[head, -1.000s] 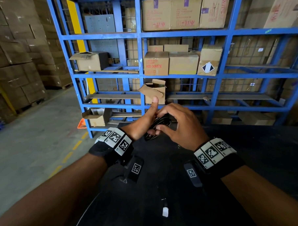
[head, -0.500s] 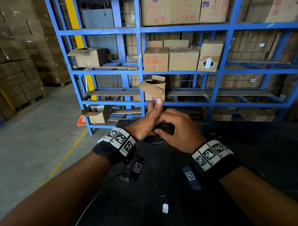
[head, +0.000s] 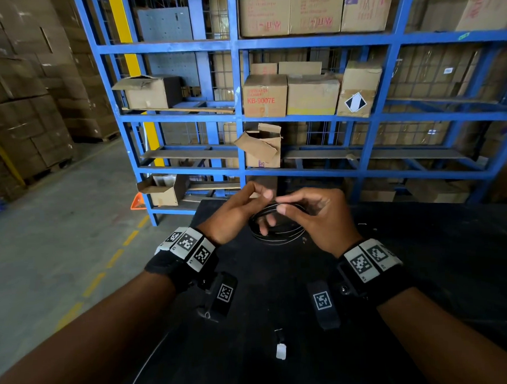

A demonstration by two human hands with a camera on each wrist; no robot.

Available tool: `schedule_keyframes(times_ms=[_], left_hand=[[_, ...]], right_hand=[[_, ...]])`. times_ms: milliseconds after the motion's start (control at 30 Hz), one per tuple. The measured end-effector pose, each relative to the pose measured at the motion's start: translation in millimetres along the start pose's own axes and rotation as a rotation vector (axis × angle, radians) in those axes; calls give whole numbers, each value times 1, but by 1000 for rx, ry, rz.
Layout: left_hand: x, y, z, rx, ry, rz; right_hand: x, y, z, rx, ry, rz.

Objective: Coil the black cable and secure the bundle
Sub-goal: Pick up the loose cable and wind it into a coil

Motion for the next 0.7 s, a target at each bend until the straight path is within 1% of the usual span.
schedule_keyframes(times_ms=[67,133,233,333,467,567,700], left_hand=[[-6,-4,-3,-57,16,60],[-9,-10,-2,-83,25,91],[-11,-12,3,-53,89,121],[-12,-13,3,33,157,153],[-16,-8,7,114,154,189],[-18,-7,11,161,134,209],[-16,-20,7,100,113,167]], right_hand=[[-3,8,-3,79,31,16],[-6,14,-2,129,42,29],[-11,26,3,202,60,52],[-15,36,6,273,85,68],[-21,42,12,370,93,83],[-24,45,12,425,132,86],[-23,48,11,397,143,70]])
Point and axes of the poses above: each hand's wrist, its own x-axis towards the middle knuckle, its own z-axis out of the palm, y = z × x, the point moved 10 cm from there along x, towards the middle knuckle, and after that the axes turned 14 degrees about -y, right-handed, at the moved point
